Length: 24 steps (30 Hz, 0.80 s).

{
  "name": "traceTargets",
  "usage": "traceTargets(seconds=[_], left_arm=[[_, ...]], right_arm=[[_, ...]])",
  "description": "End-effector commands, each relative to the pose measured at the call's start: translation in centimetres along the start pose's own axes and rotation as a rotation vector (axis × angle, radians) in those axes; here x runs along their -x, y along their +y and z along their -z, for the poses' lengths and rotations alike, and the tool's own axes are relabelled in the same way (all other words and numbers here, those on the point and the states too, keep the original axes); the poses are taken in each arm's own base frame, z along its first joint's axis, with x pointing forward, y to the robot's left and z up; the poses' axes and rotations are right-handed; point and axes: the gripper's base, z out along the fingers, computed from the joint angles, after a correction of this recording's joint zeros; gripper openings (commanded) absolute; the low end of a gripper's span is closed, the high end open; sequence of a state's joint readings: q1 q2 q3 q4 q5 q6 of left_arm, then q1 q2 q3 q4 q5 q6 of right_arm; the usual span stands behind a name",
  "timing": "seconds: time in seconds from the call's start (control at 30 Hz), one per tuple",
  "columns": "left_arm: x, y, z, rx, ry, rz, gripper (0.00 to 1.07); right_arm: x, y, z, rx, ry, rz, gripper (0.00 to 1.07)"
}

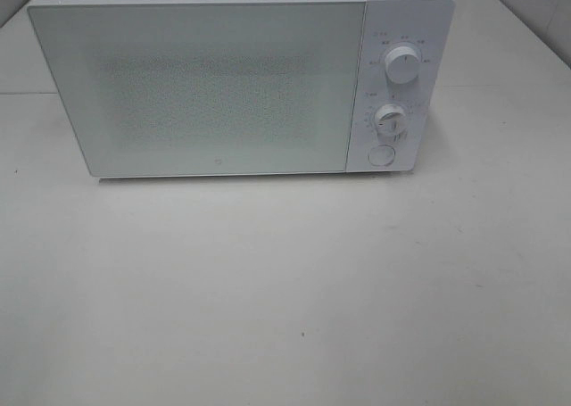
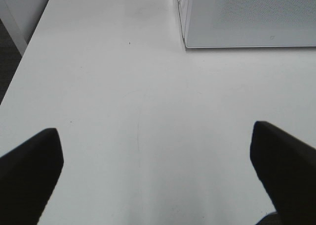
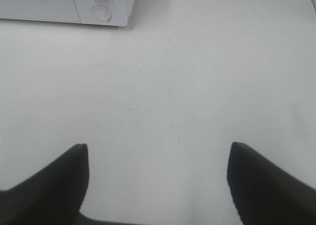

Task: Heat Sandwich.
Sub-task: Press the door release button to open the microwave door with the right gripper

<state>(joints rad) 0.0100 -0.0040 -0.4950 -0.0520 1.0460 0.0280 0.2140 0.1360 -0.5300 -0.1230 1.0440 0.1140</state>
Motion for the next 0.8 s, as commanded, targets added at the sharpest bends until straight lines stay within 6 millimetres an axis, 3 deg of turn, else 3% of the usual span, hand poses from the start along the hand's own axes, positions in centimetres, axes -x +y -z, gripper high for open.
traceTargets(seconds=[0.03,0.3,0.8], left_arm=[[-0.2,-0.1,0.3,-0.004,-0.038,0.005,0.98],[-0.2,-0.1,0.3,-0.004,-0.038,0.005,0.98],[-0.2,-0.1,0.3,-0.004,-0.038,0.002,0.98]], right_arm=[[-0.6,0.0,-0.1,-0.021,-0.031,-0.009,0.75],[-1.9,0.0,1.5,-0.095,-0.157,-0.050,0.75],[-1.9,0.1,1.5,-0.088,-0.157,-0.039,0.75]])
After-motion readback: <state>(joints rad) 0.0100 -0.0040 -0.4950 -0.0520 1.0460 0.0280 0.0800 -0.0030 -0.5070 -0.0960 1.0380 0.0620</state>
